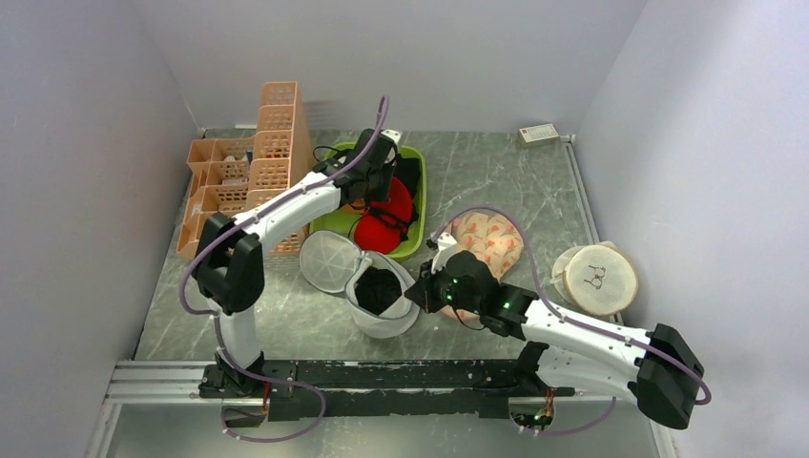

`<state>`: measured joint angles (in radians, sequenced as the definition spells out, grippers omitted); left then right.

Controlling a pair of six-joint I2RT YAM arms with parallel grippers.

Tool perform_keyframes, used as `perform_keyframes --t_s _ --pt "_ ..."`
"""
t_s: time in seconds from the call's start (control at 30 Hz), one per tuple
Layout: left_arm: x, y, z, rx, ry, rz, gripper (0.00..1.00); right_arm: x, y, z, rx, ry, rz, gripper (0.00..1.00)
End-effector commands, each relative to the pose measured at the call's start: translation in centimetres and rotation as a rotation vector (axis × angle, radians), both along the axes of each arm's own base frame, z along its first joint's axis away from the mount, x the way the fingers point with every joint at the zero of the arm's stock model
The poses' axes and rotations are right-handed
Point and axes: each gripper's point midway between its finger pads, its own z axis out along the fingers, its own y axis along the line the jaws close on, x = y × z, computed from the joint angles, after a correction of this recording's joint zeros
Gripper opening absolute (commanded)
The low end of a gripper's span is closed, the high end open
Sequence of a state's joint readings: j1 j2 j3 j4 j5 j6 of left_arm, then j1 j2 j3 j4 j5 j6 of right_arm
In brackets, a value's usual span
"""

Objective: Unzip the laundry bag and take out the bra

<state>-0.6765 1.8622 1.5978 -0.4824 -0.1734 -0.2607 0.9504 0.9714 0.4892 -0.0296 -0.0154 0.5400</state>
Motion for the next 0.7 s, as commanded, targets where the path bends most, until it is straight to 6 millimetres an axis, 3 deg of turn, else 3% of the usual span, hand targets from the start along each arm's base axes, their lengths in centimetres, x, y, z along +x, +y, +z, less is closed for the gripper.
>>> perform_keyframes --t_s 0.0,0.13,0.23,0.43,0.57,0.67 --pt "-0.8 -0.5 4.5 -0.116 -0.063 -0.02 0.23 -0.2 0.2 0.0 0.035 0.002 -0.004 0.0" --pt "-2.6 0.6 4.9 -0.138 -0.046 -0.017 0.53 -0.2 0.2 -0.1 0.025 0.004 0.0 0.0" --pt "-4.3 1.5 6.8 -0.178 -0.067 -0.024 0.74 -0.3 0.4 -0.3 0.028 0.006 0.012 0.0" --pt "-8.9 2.6 9.0 -0.298 -0.042 -0.068 0.88 -0.5 0.7 -0.6 0.038 0.016 0.028 0.0" --pt "-13.0 2.5 8.0 -0.403 0.028 -0.133 0.92 -0.7 0.8 -0.7 0.044 0.019 0.033 0.0" --pt "-16.4 2.4 6.8 -0.455 0.08 -0.183 0.85 -0.8 0.7 -0.7 0.043 0.022 0.034 0.0"
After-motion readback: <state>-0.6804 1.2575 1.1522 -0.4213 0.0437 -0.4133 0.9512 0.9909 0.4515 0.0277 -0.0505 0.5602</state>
